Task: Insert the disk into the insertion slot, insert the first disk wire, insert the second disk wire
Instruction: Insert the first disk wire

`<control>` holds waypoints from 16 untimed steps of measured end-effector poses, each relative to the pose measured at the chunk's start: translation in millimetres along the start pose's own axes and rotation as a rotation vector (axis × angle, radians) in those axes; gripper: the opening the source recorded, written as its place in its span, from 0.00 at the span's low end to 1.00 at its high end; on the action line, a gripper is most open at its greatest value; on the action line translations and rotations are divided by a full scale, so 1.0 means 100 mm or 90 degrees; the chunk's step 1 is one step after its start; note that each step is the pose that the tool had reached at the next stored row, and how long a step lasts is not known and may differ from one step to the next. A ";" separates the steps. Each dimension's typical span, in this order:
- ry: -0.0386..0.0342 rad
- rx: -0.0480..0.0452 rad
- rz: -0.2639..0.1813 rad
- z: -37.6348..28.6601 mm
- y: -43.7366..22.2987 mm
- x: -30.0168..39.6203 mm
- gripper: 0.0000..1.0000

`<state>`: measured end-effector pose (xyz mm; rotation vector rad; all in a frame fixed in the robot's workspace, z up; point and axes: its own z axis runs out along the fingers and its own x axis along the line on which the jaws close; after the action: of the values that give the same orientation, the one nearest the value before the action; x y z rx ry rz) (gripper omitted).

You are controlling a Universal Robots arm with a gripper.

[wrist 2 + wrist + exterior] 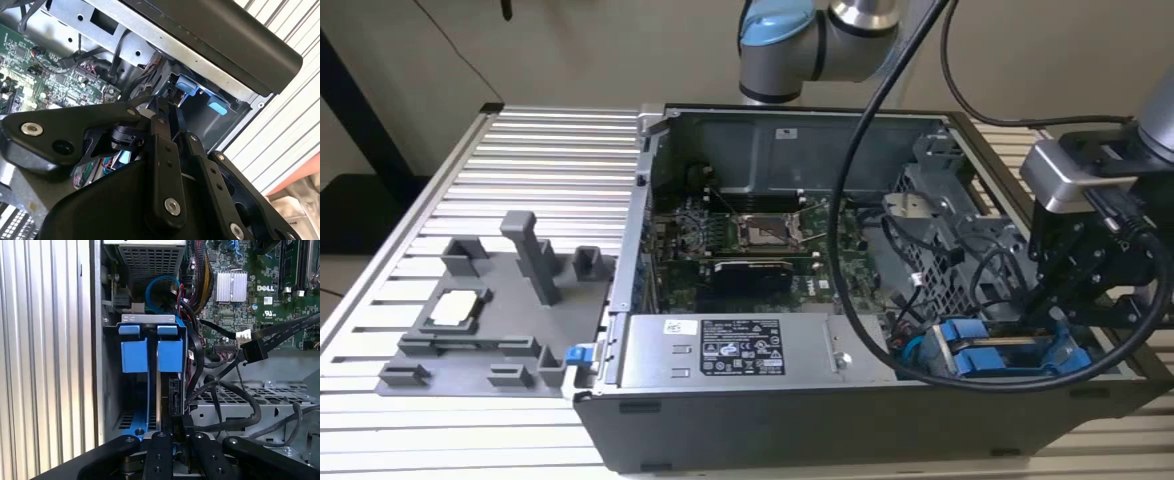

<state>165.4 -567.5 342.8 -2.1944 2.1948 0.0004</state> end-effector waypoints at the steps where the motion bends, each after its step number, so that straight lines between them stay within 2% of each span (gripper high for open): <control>1: -0.0003 0.0000 0.000 0.002 -0.002 0.000 0.19; 16: -0.0020 0.0000 0.000 0.029 -0.006 -0.013 0.19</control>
<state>166.0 -566.1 339.9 -2.1928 2.1932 0.0038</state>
